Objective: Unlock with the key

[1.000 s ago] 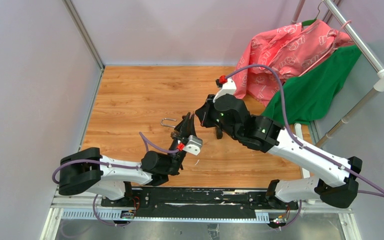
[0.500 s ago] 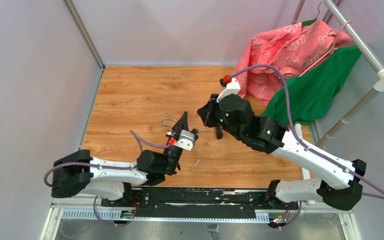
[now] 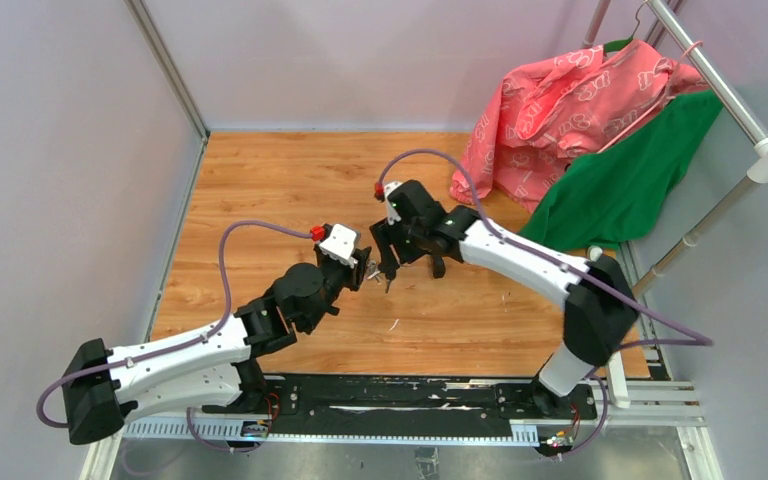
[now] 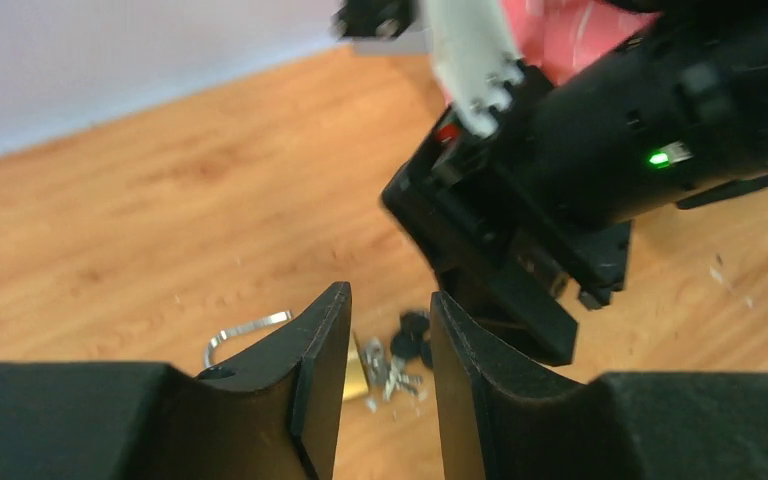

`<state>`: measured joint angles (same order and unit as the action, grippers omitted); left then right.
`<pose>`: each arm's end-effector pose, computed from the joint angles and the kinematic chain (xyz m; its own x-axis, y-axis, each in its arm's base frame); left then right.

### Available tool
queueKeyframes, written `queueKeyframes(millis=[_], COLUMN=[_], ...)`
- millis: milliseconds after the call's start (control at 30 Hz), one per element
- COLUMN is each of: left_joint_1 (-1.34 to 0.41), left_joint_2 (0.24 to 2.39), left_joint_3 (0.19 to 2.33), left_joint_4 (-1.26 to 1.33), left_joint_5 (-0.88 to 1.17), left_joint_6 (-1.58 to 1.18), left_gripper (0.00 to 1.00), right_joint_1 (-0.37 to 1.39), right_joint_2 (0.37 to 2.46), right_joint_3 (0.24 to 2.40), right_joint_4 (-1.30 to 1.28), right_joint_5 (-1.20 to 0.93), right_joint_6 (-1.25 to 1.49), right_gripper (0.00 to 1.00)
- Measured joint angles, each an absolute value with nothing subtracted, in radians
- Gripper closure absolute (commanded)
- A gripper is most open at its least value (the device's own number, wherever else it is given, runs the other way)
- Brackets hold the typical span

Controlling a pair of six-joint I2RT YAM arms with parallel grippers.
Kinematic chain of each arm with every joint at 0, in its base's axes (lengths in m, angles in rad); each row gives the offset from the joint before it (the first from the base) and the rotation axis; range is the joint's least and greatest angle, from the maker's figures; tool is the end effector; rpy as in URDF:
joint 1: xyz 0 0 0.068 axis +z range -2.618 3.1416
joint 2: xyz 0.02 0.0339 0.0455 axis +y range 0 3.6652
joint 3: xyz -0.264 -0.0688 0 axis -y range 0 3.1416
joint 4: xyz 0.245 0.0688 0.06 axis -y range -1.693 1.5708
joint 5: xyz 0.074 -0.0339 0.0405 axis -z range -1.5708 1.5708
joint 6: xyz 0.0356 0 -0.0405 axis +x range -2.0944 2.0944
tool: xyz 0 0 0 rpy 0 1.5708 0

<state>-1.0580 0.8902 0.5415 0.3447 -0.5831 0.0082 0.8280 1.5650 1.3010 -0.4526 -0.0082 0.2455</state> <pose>0.1193 -0.1719 0.2909 0.0018 0.0108 -0.9999 0.4573 0.8893 0.0104 0.2387 0.2604 0.2995 -0.6110 -0.3060 -0.7301 -0.6106 0.7692 0.1885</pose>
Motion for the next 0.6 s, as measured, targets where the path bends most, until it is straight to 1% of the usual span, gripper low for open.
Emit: queueKeyframes(millis=[67,233,400,600], left_joint_1=[-1.043,-1.033,-1.030,-1.029], left_joint_2=[0.896,0.858,0.786,0.752], left_joint_3=[0.542,0.542,0.534,0.506], left_joint_4=[0.257,0.133,0.092,0.059], left_joint_5=[-0.565,-0.540,-0.535,-0.535], left_joint_6=[-0.057,-0.162,-0.214,-0.244], left_gripper=[0.60,0.60,0.60,0.61], right_joint_1=[0.828,0.822,0.815,0.806], right_joint_2=[1.654,1.841,1.955,2.019], right_joint_3=[1.319,1.419,1.506,1.552], right_joint_4=[-0.466,-0.490,-0.495,-0.501], right_joint_5=[-0.045,-0.087,-0.074,-0.058], right_joint_6=[0.204,0.122,0.075,0.057], right_gripper=[0.31,0.32,0.38,0.49])
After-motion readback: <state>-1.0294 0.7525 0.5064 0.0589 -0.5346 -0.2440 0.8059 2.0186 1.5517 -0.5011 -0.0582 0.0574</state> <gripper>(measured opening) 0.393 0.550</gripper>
